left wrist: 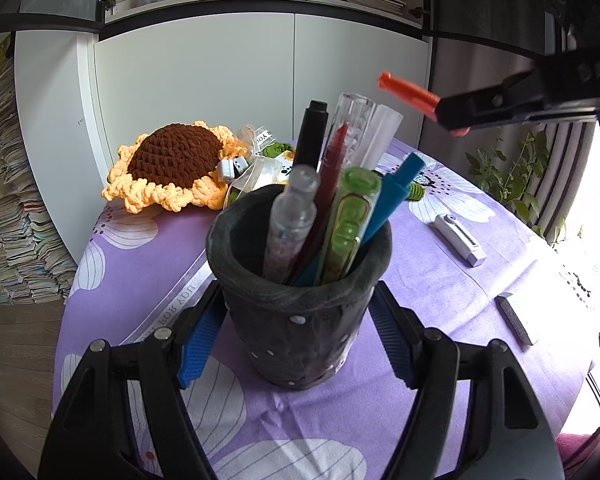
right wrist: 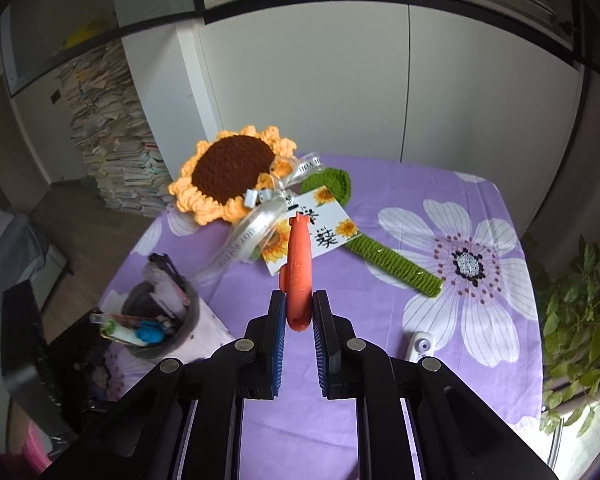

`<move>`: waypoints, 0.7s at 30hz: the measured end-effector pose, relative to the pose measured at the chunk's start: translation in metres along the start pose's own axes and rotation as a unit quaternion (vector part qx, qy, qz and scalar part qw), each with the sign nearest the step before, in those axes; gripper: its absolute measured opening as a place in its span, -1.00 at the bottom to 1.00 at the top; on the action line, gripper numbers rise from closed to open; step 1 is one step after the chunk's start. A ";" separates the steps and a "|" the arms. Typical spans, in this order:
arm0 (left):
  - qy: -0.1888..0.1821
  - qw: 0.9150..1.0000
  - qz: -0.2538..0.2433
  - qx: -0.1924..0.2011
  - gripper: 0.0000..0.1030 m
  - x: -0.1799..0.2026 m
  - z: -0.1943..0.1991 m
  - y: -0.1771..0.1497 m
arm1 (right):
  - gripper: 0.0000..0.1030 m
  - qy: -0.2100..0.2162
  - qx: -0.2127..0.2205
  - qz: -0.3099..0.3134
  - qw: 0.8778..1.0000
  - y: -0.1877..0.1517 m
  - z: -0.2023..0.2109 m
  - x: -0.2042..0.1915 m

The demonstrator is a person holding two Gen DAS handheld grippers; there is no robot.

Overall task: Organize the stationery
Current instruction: 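Lift the orange utility knife and drop it into the grey cup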

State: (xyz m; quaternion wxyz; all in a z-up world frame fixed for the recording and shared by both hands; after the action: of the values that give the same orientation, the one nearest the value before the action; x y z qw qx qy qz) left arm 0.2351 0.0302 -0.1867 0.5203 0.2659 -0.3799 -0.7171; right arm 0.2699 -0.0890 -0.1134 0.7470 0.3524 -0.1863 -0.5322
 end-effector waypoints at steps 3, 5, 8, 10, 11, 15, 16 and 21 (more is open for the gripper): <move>0.000 1.000 0.000 0.000 0.39 0.000 0.000 0.000 | -0.72 0.036 0.016 0.017 0.999 0.007 0.028 -0.020; 0.000 1.000 0.000 0.001 0.39 0.000 0.000 0.000 | -0.72 0.079 0.016 0.031 0.996 0.009 0.044 -0.039; 0.000 1.000 0.000 0.000 0.39 0.000 0.001 0.000 | -0.72 0.154 -0.012 0.041 0.987 0.007 0.057 -0.064; 0.000 1.000 -0.001 0.001 0.39 0.000 0.001 0.000 | -0.72 0.187 -0.045 0.040 0.981 0.003 0.054 -0.075; 0.000 1.000 -0.001 0.002 0.39 0.000 0.001 0.001 | -0.72 0.197 -0.063 0.037 0.978 0.001 0.050 -0.078; 0.000 1.000 0.000 0.001 0.39 0.000 0.001 0.001 | -0.72 0.233 -0.137 0.003 0.963 -0.001 0.028 -0.079; -0.001 1.000 0.000 0.000 0.39 0.000 0.002 0.001 | -0.72 0.237 -0.150 -0.007 0.960 -0.001 0.024 -0.076; -0.001 1.000 0.002 -0.002 0.39 0.000 0.001 0.001 | -0.72 0.247 -0.196 -0.041 0.948 0.001 0.008 -0.067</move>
State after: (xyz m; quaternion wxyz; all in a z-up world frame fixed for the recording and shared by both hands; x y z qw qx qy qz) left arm 0.2352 0.0306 -0.1859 0.5217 0.2631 -0.3793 -0.7175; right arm 0.2410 -0.0291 -0.1009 0.8014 0.3266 0.1263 -0.4848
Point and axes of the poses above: each gripper's, at about its wrist camera, not at the fingertips, and z roughly against the way its jaws point, x to its right, y to its top, the point moved 7 cm from there along -z, roughly the way its jaws point
